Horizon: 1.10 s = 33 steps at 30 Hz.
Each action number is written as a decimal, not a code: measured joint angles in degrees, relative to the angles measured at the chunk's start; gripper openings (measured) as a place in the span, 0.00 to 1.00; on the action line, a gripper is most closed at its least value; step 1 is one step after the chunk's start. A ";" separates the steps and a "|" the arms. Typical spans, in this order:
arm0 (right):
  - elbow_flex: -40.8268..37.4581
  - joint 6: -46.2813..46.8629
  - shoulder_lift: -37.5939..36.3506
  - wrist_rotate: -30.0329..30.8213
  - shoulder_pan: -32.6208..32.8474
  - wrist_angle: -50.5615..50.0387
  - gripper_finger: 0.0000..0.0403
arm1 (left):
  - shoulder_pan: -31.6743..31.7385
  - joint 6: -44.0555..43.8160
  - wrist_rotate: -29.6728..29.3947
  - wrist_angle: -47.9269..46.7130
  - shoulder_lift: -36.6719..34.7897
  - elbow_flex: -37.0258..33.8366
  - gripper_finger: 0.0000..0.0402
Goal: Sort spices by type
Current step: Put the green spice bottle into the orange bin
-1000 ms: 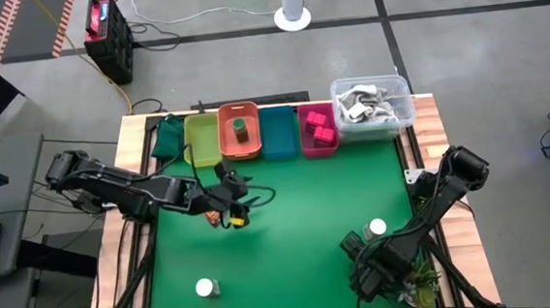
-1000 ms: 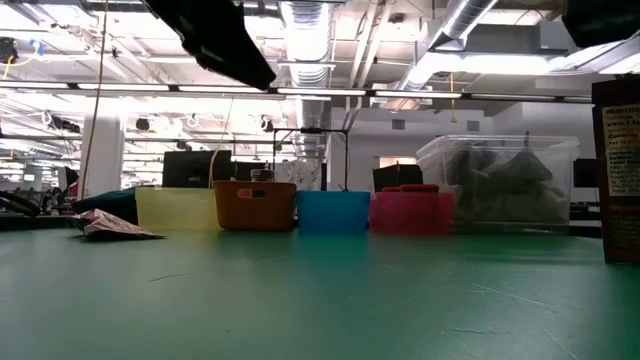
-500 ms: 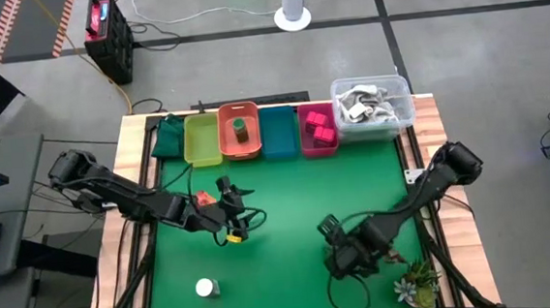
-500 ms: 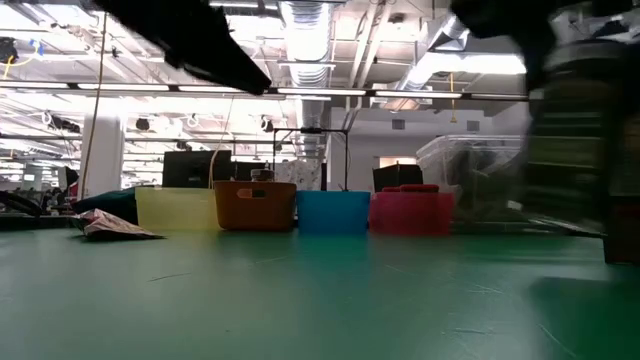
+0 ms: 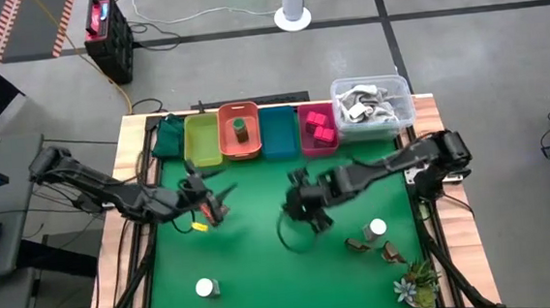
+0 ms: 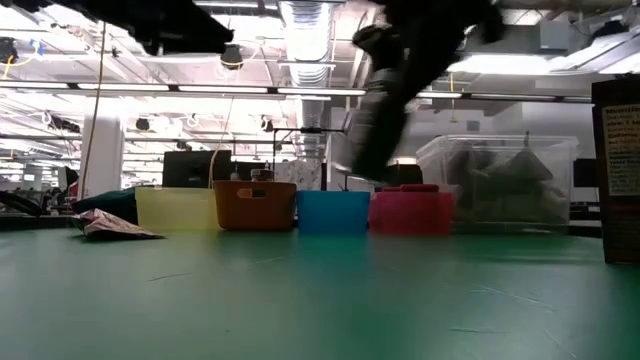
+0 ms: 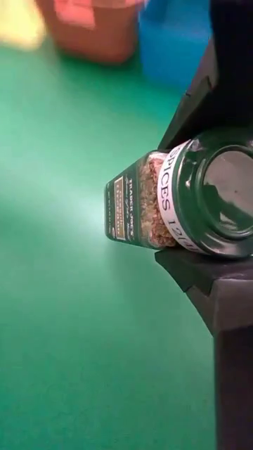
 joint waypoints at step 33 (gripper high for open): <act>38.05 -4.97 30.76 -11.13 -18.94 -25.05 0.76 | 13.20 -1.66 5.54 -15.28 -1.99 0.15 0.57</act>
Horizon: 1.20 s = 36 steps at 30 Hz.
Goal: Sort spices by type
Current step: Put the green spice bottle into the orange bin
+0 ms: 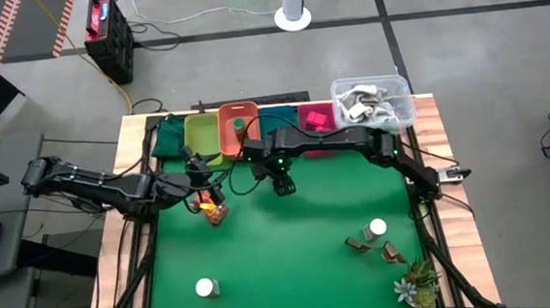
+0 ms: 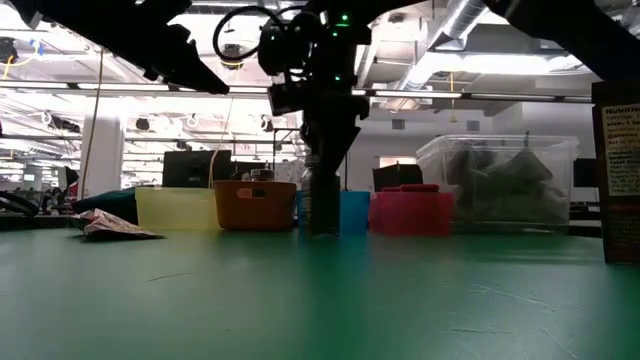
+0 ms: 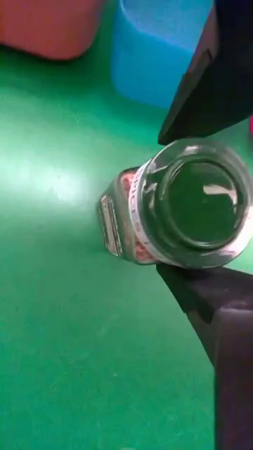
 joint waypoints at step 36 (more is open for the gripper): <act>-70.74 13.81 -56.36 9.53 5.85 74.87 0.79 | 6.22 -5.61 17.22 13.60 20.92 8.16 0.57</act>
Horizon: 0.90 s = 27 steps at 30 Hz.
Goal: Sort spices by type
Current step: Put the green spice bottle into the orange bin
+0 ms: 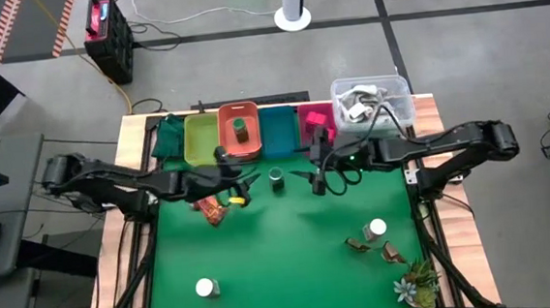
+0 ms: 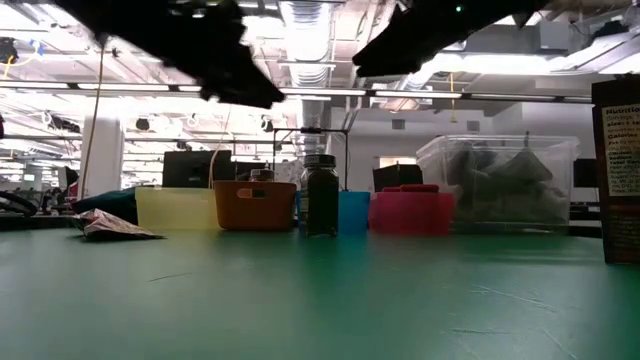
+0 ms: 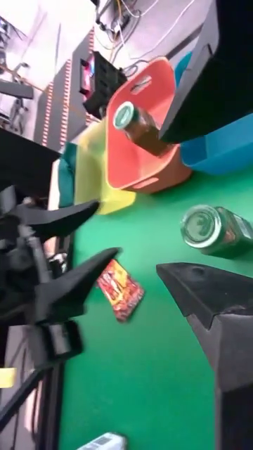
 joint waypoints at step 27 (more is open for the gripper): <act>-17.45 0.84 -30.56 7.43 0.08 -7.94 0.79 | 10.39 -1.43 18.79 -9.37 20.62 18.92 0.78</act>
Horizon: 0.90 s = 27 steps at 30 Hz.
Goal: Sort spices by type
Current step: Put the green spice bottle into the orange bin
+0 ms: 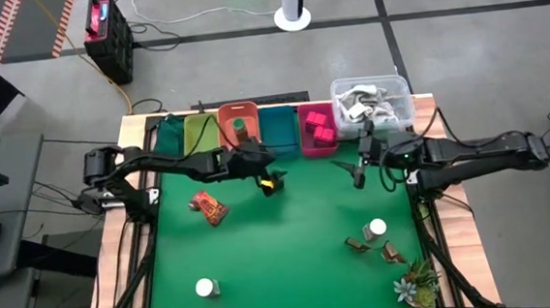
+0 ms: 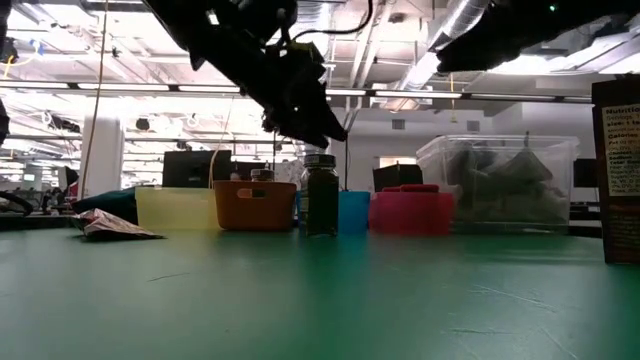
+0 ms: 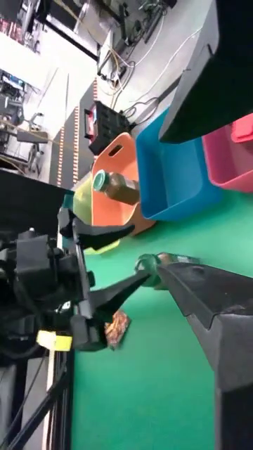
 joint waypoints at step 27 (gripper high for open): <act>-1.96 1.96 -1.20 -0.07 -0.48 -0.28 0.79 | 1.00 -1.33 7.80 4.75 9.10 -0.03 0.45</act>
